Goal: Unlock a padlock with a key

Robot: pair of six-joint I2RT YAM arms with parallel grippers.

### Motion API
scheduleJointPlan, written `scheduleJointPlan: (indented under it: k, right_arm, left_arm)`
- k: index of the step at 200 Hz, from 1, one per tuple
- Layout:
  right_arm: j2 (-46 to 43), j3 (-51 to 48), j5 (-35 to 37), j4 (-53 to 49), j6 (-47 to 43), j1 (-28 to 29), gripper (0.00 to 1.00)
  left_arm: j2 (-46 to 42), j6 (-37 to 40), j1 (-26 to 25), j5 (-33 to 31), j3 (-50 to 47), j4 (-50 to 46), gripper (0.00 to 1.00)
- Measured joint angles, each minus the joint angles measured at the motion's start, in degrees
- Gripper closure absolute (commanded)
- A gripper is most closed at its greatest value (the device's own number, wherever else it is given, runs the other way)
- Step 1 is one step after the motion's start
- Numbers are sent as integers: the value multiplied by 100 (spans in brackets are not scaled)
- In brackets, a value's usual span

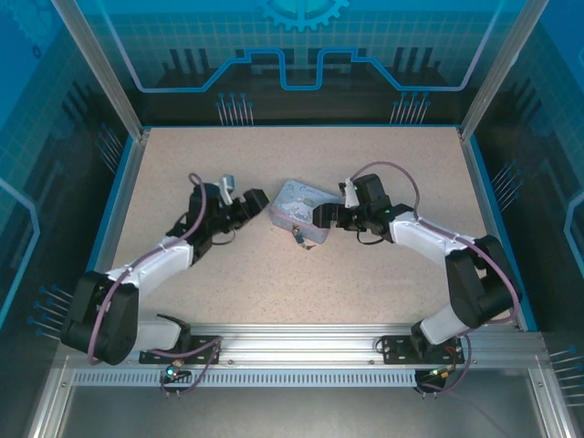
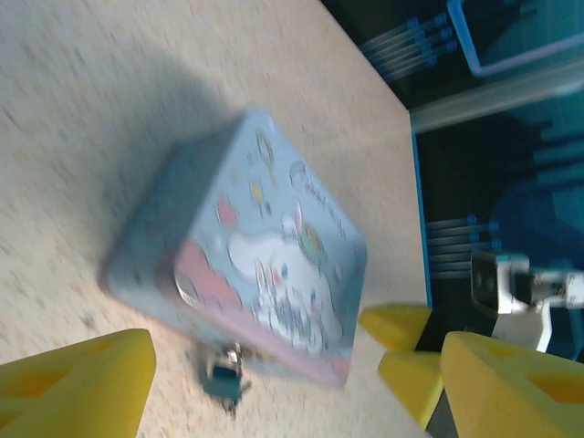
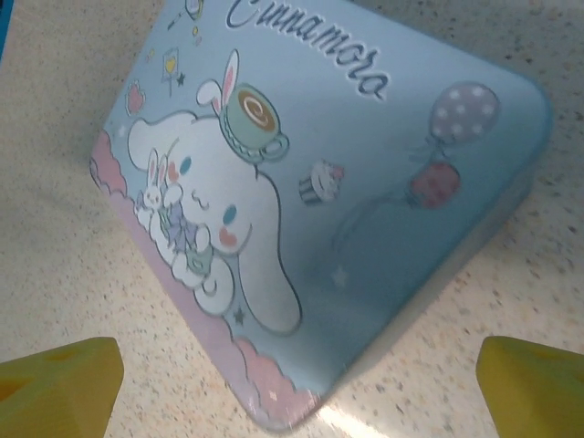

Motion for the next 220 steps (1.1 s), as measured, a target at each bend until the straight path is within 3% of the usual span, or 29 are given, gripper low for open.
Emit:
scheduleJointPlan:
  k: [36, 66, 94, 171, 196, 220]
  right_arm:
    - [535, 492, -52, -17, 249, -2, 0]
    - [922, 960, -52, -190, 328, -11, 0]
    - [1292, 1425, -125, -321, 295, -28, 0]
    - [1899, 2225, -48, -326, -533, -179, 0]
    - [1464, 2068, 190, -385, -872, -490, 0]
    - [492, 1451, 149, -354, -1123, -730, 13]
  left_arm:
    - [1189, 516, 485, 282, 953, -227, 16]
    - [2236, 599, 393, 590, 1370, -225, 18]
    - [2618, 638, 236, 811, 1541, -238, 23]
    - [2140, 614, 140, 918, 1246, -96, 22]
    - [1716, 745, 142, 780, 1178, -306, 21]
    - [1209, 997, 146, 592, 1180, -562, 23]
